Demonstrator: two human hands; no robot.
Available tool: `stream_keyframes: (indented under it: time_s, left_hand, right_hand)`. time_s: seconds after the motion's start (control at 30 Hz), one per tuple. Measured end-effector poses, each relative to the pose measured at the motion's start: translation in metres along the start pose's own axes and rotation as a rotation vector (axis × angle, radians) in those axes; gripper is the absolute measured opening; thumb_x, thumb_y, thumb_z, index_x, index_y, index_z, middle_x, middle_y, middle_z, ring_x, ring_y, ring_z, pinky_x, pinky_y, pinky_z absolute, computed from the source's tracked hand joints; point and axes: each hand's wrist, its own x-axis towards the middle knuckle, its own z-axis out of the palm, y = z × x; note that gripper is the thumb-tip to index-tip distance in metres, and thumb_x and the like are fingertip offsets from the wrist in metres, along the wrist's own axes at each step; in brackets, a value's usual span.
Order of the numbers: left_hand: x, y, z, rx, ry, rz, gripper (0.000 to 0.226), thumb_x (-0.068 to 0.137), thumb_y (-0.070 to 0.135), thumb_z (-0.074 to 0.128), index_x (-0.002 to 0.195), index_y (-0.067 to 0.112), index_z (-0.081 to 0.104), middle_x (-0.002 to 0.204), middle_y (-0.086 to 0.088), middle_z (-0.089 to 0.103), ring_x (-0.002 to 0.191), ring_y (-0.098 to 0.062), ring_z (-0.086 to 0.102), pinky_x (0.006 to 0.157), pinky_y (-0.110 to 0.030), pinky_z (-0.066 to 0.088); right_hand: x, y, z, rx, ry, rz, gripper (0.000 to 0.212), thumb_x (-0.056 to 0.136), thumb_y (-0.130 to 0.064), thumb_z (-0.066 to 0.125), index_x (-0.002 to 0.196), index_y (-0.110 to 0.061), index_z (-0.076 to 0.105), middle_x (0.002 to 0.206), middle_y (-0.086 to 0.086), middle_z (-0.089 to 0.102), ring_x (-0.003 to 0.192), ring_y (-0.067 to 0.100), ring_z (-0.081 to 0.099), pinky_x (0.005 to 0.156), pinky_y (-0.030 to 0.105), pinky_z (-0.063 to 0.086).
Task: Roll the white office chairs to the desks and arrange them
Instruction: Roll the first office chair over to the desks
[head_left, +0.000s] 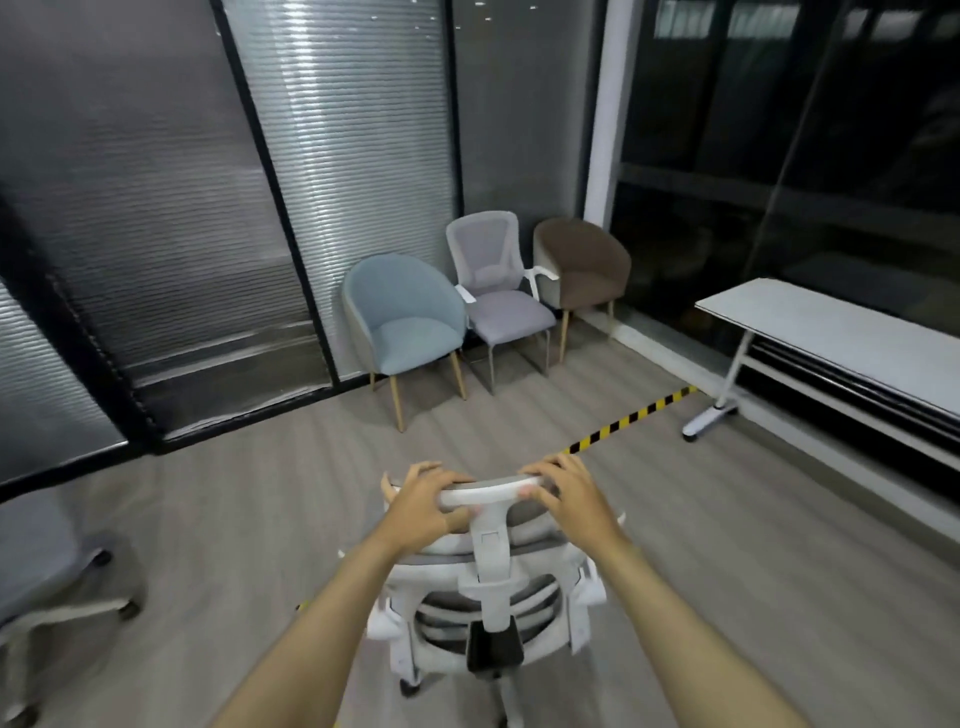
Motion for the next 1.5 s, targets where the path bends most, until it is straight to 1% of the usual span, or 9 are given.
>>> stream_keyframes:
  time_s: [0.1, 0.27, 0.43, 0.6, 0.9, 1.03, 1.17, 1.3, 1.5]
  left_hand:
    - [0.033, 0.036, 0.025, -0.01, 0.001, 0.069, 0.043, 0.084, 0.068, 0.065, 0.117, 0.04, 0.067, 0.116, 0.034, 0.057, 0.132, 0.007, 0.025, 0.111, -0.048, -0.008]
    - [0.093, 0.088, 0.063, -0.086, -0.015, 0.198, 0.041, 0.088, 0.058, 0.069, 0.119, 0.032, 0.07, 0.118, 0.024, 0.062, 0.132, 0.005, 0.023, 0.111, -0.012, -0.006]
    - [0.178, 0.119, 0.101, -0.101, -0.075, 0.281, 0.04, 0.086, 0.063, 0.068, 0.117, 0.039, 0.069, 0.118, 0.026, 0.063, 0.134, 0.01, 0.023, 0.115, -0.042, -0.004]
    - [0.271, 0.152, 0.134, -0.077, -0.093, 0.403, 0.044, 0.081, 0.068, 0.069, 0.115, 0.04, 0.071, 0.113, 0.03, 0.064, 0.132, 0.006, 0.032, 0.116, -0.05, 0.001]
    - [0.433, 0.215, 0.191, 0.098, -0.1, 0.525, 0.088, 0.072, 0.097, 0.02, 0.131, 0.045, 0.061, 0.122, 0.018, 0.06, 0.123, -0.011, 0.046, 0.117, -0.047, 0.022]
    - [0.495, 0.247, 0.222, 0.106, -0.099, 0.548, 0.07, 0.082, 0.084, 0.032, 0.132, 0.044, 0.059, 0.124, 0.016, 0.054, 0.13, -0.01, 0.04, 0.109, -0.046, 0.035]
    - [0.561, 0.275, 0.253, 0.095, -0.109, 0.522, 0.064, 0.086, 0.082, 0.039, 0.138, 0.047, 0.05, 0.149, 0.014, 0.044, 0.149, -0.01, 0.019, 0.119, -0.058, 0.024]
    - [0.622, 0.306, 0.275, 0.087, -0.144, 0.459, 0.062, 0.089, 0.076, 0.049, 0.145, 0.052, 0.042, 0.162, 0.014, 0.028, 0.155, -0.014, 0.006, 0.121, -0.059, 0.013]
    - [0.707, 0.341, 0.307, 0.096, -0.2, 0.469, 0.066, 0.093, 0.026, 0.066, 0.149, 0.044, 0.037, 0.166, 0.004, 0.021, 0.154, -0.022, 0.017, 0.116, -0.057, 0.031]
  right_hand:
    - [-0.005, 0.034, -0.033, -0.037, 0.042, 0.045, 0.039, 0.094, -0.058, 0.058, 0.121, -0.032, 0.067, 0.111, -0.013, 0.05, 0.115, 0.006, 0.046, 0.097, 0.038, 0.048]
    - [-0.002, 0.075, -0.076, -0.075, 0.123, 0.135, 0.055, 0.083, -0.075, 0.059, 0.12, -0.035, 0.068, 0.126, -0.015, 0.051, 0.135, 0.004, 0.026, 0.117, 0.037, 0.029]
    - [0.021, 0.12, -0.108, -0.219, 0.286, 0.25, 0.08, 0.072, -0.096, 0.034, 0.116, -0.039, 0.07, 0.128, -0.013, 0.056, 0.144, 0.019, 0.024, 0.12, 0.047, 0.023]
    - [0.049, 0.183, -0.149, -0.356, 0.329, 0.35, 0.064, 0.082, -0.089, 0.044, 0.117, -0.041, 0.068, 0.124, -0.018, 0.053, 0.127, 0.012, 0.034, 0.107, 0.047, 0.037]
    - [0.123, 0.276, -0.23, -0.437, 0.315, 0.537, 0.065, 0.088, -0.085, 0.033, 0.134, -0.046, 0.055, 0.148, -0.009, 0.037, 0.142, 0.017, 0.021, 0.118, 0.051, 0.02]
    - [0.156, 0.323, -0.263, -0.577, 0.302, 0.637, 0.069, 0.089, -0.088, 0.018, 0.137, -0.048, 0.048, 0.149, -0.006, 0.039, 0.143, 0.022, 0.027, 0.12, 0.067, 0.004]
    - [0.194, 0.37, -0.295, -0.648, 0.359, 0.668, 0.077, 0.088, -0.087, 0.01, 0.132, -0.044, 0.056, 0.134, -0.006, 0.05, 0.13, 0.025, 0.044, 0.121, 0.067, 0.004]
    - [0.229, 0.421, -0.32, -0.679, 0.412, 0.69, 0.065, 0.094, -0.08, 0.021, 0.135, -0.044, 0.056, 0.13, -0.008, 0.054, 0.124, 0.024, 0.048, 0.12, 0.066, 0.01]
    - [0.28, 0.489, -0.348, -0.699, 0.448, 0.677, 0.051, 0.096, -0.063, 0.049, 0.142, -0.04, 0.05, 0.132, -0.006, 0.056, 0.126, 0.023, 0.047, 0.118, 0.071, 0.012]
